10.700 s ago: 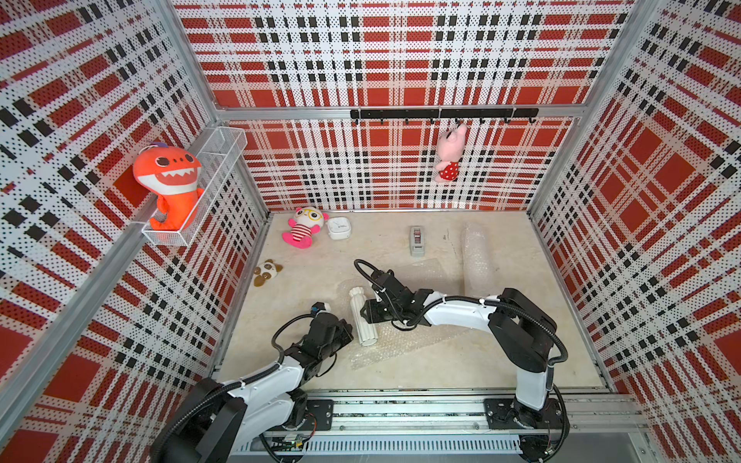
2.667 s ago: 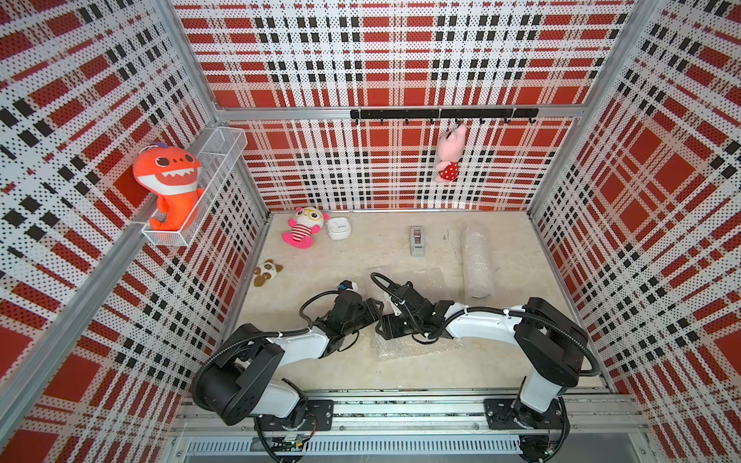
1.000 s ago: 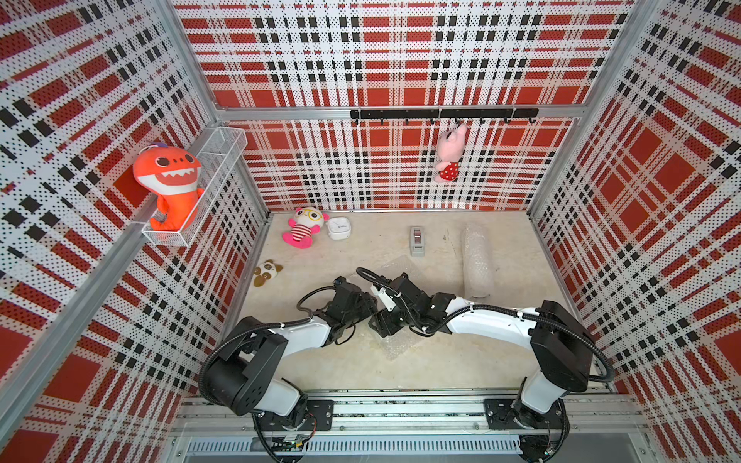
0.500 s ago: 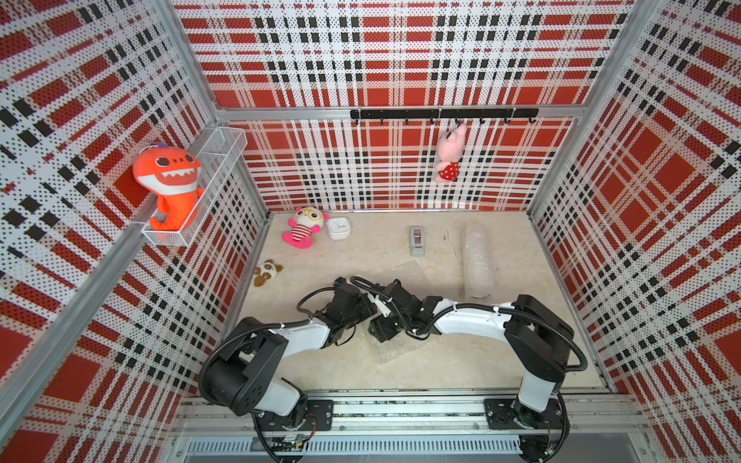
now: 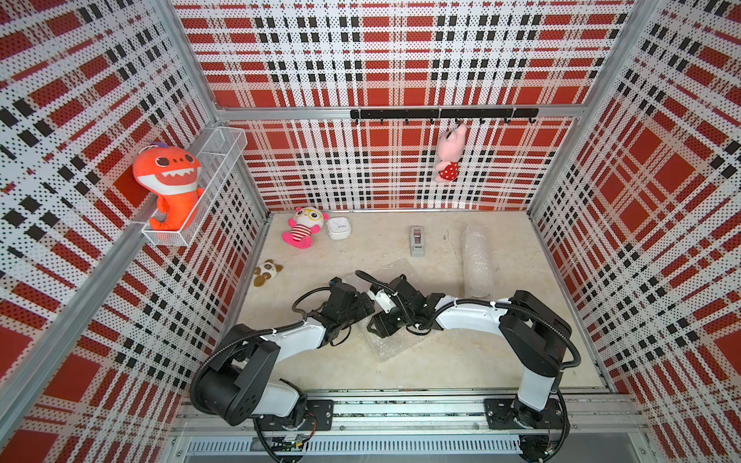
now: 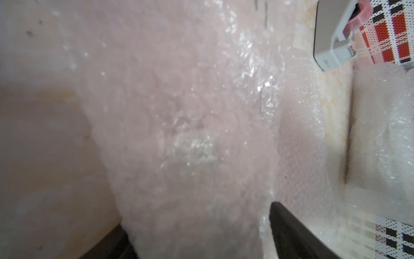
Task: Wrap vases in bubble wrap
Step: Wrap the vase in bubble wrap.
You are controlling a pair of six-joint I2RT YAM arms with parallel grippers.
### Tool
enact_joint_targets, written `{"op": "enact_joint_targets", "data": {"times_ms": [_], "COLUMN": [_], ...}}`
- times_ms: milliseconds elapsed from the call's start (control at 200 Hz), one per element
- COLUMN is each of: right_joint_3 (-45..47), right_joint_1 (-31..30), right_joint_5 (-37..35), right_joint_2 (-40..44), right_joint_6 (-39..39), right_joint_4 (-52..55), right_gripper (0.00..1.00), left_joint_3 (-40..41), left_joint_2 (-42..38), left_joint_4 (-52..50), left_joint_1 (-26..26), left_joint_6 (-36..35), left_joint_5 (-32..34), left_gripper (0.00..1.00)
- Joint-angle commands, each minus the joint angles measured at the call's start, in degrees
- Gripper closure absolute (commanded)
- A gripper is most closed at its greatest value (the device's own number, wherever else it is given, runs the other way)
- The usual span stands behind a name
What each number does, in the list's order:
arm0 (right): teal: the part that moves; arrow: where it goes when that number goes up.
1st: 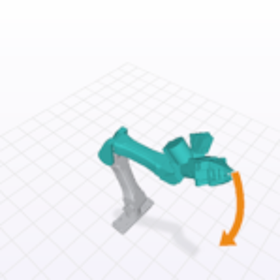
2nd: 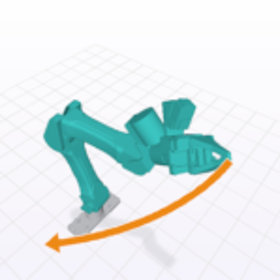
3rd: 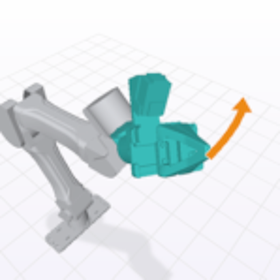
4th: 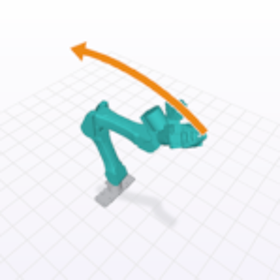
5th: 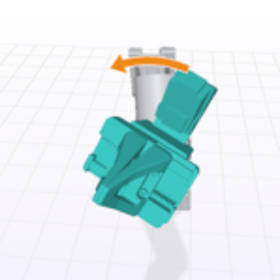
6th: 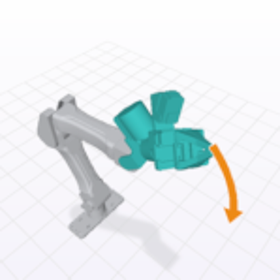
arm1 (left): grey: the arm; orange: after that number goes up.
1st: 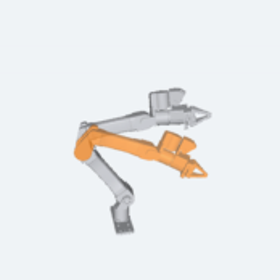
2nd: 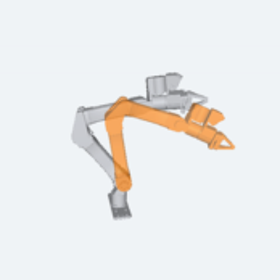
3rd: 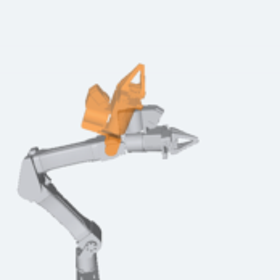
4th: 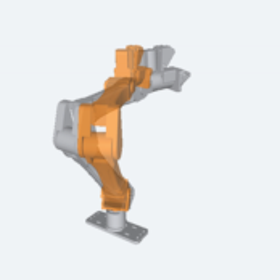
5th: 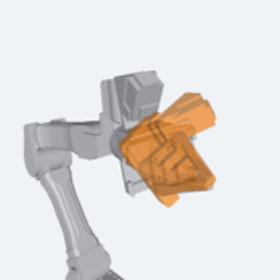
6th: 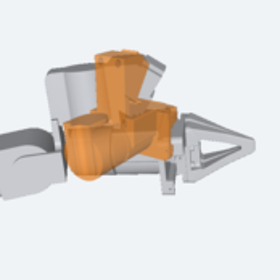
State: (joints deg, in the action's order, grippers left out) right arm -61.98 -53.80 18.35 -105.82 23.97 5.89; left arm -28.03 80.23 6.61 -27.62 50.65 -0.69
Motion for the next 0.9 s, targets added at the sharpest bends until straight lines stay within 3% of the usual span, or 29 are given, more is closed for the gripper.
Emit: {"op": "enact_joint_targets", "data": {"times_ms": [0, 115, 341, 571, 757, 897], "right_joint_3": [1.0, 3.0, 3.8, 4.7, 3.9, 3.5], "right_joint_1": [0.4, 2.1, 4.1, 7.5, 9.3, 10.5], "right_joint_5": [5.1, 9.2, 13.4, 17.9, 18.6, 19.9], "right_joint_2": [-3.3, -2.8, -3.3, -4.3, -5.3, -5.7], "right_joint_6": [-0.4, 1.2, 2.7, 5.9, 4.5, 3.8], "right_joint_4": [2.6, -0.9, -3.2, -6.0, -4.3, -4.0], "right_gripper": [0.43, 0.43, 0.43, 0.43, 0.42, 0.42], "left_joint_3": [-0.7, -0.7, -0.2, 5.4, 6.6, 5.4], "left_joint_2": [-1.6, -4.1, -11.1, -19.2, -16.5, -13.6], "left_joint_4": [-4.6, -5.7, -7.9, -6.7, -3.9, -2.9], "left_joint_1": [1.4, 2.4, 4.7, 5.8, 5.5, 4.8], "left_joint_6": [-2.0, -2.5, -2.7, 0.5, 0.4, -1.3], "left_joint_5": [1.3, 2.1, 3.0, 3.1, -1.1, -0.7], "left_gripper": [0.07, 0.0, 0.02, 0.0, 0.07, 0.01]}}
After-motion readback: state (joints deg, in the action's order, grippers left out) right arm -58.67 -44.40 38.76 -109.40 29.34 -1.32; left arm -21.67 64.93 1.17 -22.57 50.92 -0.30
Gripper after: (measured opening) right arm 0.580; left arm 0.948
